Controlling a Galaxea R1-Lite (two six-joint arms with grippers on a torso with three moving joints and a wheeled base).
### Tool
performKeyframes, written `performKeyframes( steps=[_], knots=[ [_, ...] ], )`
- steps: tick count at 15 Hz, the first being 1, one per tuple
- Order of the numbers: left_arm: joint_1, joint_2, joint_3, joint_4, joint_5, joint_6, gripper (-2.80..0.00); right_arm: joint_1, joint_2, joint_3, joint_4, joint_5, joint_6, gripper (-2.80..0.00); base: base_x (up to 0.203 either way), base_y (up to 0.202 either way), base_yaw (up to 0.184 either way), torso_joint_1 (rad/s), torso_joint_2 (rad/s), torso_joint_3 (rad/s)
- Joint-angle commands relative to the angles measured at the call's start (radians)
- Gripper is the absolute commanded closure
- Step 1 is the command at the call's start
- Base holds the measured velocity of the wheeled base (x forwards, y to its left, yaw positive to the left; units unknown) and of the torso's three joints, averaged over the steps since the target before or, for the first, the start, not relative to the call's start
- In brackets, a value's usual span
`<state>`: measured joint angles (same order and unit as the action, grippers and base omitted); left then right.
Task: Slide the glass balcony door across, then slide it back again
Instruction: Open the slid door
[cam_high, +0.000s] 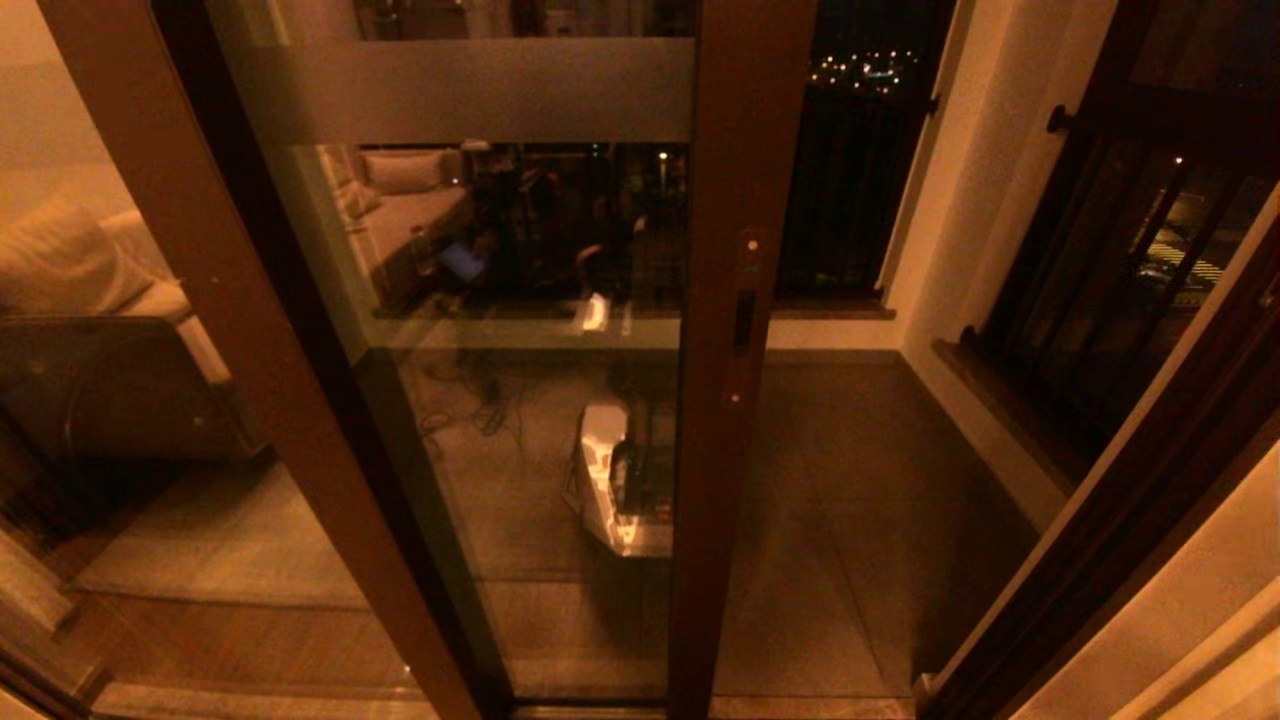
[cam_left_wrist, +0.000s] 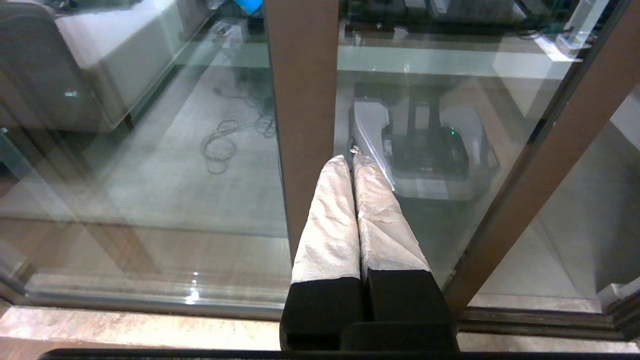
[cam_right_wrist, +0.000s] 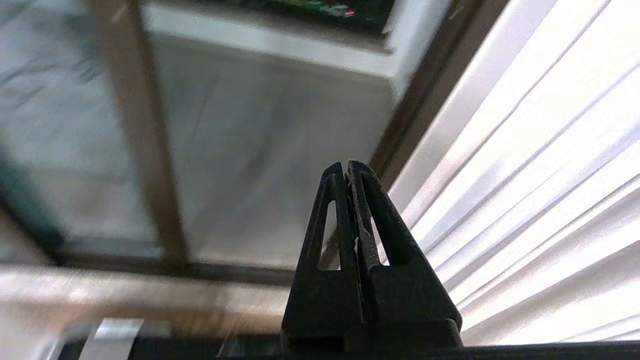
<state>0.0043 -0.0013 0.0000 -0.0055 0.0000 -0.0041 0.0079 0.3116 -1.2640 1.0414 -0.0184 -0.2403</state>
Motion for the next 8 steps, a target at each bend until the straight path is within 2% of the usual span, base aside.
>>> performKeyframes(
  steps=[1, 4, 5, 7, 8],
  knots=[
    [0.0, 0.001, -0.002, -0.001, 0.0, 0.0, 0.0, -0.011, -0.162, 0.082, 0.038, 0.038, 0.001, 0.0, 0.0, 0.0, 0.0, 0.0, 0.0, 0.0],
    [0.0, 0.001, -0.002, -0.001, 0.0, 0.0, 0.0, -0.011, -0.288, 0.3, 0.004, 0.119, 0.009, 0.0, 0.0, 0.0, 0.0, 0.0, 0.0, 0.0],
    [0.0, 0.001, 0.0, -0.001, 0.0, 0.0, 0.0, -0.01, -0.298, 0.364, -0.022, 0.134, 0.042, 0.0, 0.0, 0.0, 0.0, 0.0, 0.0, 0.0],
    [0.0, 0.001, 0.0, -0.001, 0.0, 0.0, 0.0, -0.01, -0.306, 0.546, -0.132, 0.144, 0.107, 0.0, 0.0, 0.0, 0.0, 0.0, 0.0, 0.0],
    [0.0, 0.001, 0.0, -0.001, 0.0, 0.0, 0.0, -0.01, -0.308, 0.651, -0.228, 0.136, 0.119, 0.0, 0.0, 0.0, 0.0, 0.0, 0.0, 0.0]
  ],
)
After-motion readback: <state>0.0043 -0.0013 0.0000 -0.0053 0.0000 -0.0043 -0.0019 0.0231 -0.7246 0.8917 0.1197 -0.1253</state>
